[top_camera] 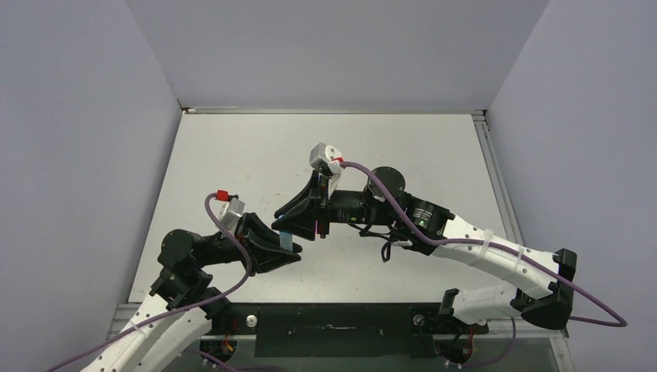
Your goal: Insert the pens into the pen caps
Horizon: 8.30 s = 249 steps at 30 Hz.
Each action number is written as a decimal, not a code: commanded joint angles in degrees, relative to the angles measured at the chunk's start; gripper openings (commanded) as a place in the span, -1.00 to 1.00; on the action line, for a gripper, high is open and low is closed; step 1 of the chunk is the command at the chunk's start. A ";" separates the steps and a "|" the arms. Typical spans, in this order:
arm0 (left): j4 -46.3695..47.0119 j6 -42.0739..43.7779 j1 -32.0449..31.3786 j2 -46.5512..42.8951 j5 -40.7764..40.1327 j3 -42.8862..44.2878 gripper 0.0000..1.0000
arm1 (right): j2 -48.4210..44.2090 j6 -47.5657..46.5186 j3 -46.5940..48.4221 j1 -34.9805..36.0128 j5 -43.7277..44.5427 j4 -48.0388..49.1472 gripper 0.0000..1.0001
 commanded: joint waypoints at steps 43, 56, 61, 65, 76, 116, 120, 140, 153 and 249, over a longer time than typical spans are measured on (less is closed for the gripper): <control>-2.05 8.18 2.28 12.25 -1.38 22.27 -1.00 | -2.72 1.36 -16.72 0.88 -10.39 -6.78 -0.89; -4.83 5.14 2.28 8.48 -0.60 14.99 -1.00 | -4.15 2.74 -10.55 1.30 0.01 -4.99 -0.89; -5.88 4.66 2.28 7.09 -0.63 12.55 -1.00 | -4.31 2.06 -7.59 1.30 3.19 -6.32 -0.87; -7.15 4.90 2.28 6.67 -0.74 10.98 -1.00 | -4.75 1.48 -4.90 1.32 6.08 -7.06 -0.63; -16.66 9.25 2.28 6.95 -2.66 8.57 -1.00 | -6.90 -0.53 1.46 1.17 16.17 -10.35 0.20; -48.40 21.50 14.87 43.81 -56.73 26.49 -1.00 | 4.70 3.66 -1.87 -1.28 50.84 -34.24 0.60; -48.36 22.25 19.66 48.36 -55.70 28.36 -1.00 | 5.16 3.32 -3.36 -1.70 48.92 -32.86 0.61; -46.90 21.51 28.26 69.03 -53.73 33.04 -1.00 | 4.73 3.78 -11.24 -3.02 40.94 -27.46 0.62; -45.88 22.20 28.93 72.15 -55.09 30.50 -0.84 | 3.69 2.92 -13.25 -3.42 40.56 -27.55 0.63; -42.11 22.85 23.39 22.71 -43.65 14.15 0.13 | 60.27 -7.99 34.95 -15.73 25.90 -37.94 -0.39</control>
